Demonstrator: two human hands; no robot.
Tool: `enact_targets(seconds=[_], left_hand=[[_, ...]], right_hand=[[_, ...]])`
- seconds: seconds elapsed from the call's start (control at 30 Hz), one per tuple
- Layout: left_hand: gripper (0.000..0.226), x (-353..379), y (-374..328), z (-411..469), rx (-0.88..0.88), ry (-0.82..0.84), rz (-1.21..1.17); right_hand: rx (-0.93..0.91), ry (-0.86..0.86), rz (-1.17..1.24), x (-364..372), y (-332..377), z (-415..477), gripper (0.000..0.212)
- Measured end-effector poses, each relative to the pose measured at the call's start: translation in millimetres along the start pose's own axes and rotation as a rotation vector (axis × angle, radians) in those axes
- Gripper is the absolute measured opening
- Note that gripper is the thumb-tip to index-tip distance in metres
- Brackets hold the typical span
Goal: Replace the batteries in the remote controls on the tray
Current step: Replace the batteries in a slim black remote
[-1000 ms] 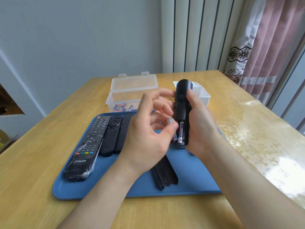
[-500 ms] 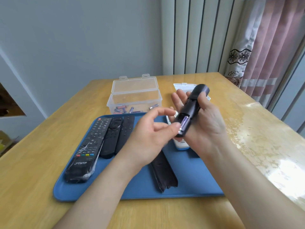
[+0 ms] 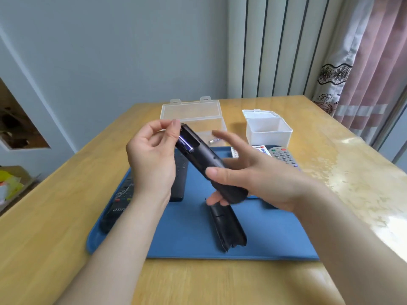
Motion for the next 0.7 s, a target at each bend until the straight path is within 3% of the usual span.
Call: enact_targets(seconds=[0.1,0.2,0.33,0.43,0.7], left_hand=[[0.01,17.8,-1.4,-14.0,-0.028,0.121,-0.002],[0.01,24.8,-5.7,-18.7,0.042,0.185,0.075],[0.032,25.7,-20.1,-21.7,0.296,0.204,0.299],[0.031,34.3,-27.8,-33.3,0.48,0.252,0.507],[0.023,29.5,-32.6,-31.2,0.582,0.158,0.633]], right_hand=[[-0.094,-0.074,0.016,19.8,-3.7,8.9,0.024],[-0.175,-0.196,0.078,19.1,-2.3,13.0,0.009],[-0.203,-0.298,0.077,4.1,-2.6,13.9,0.011],[-0.225,-0.309,0.027,3.0,-1.2,13.5,0.007],[-0.193,-0.296,-0.14,5.9,-1.0,11.7,0.013]])
Point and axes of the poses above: each hand's wrist, its own z-axis towards the middle knuckle, its own x-axis out of the palm, y = z × x, the point moved 8 cm from there along z, towards the middle knuckle, and after that the axes turned 2 degrees about -y, right-handed, at the moved point
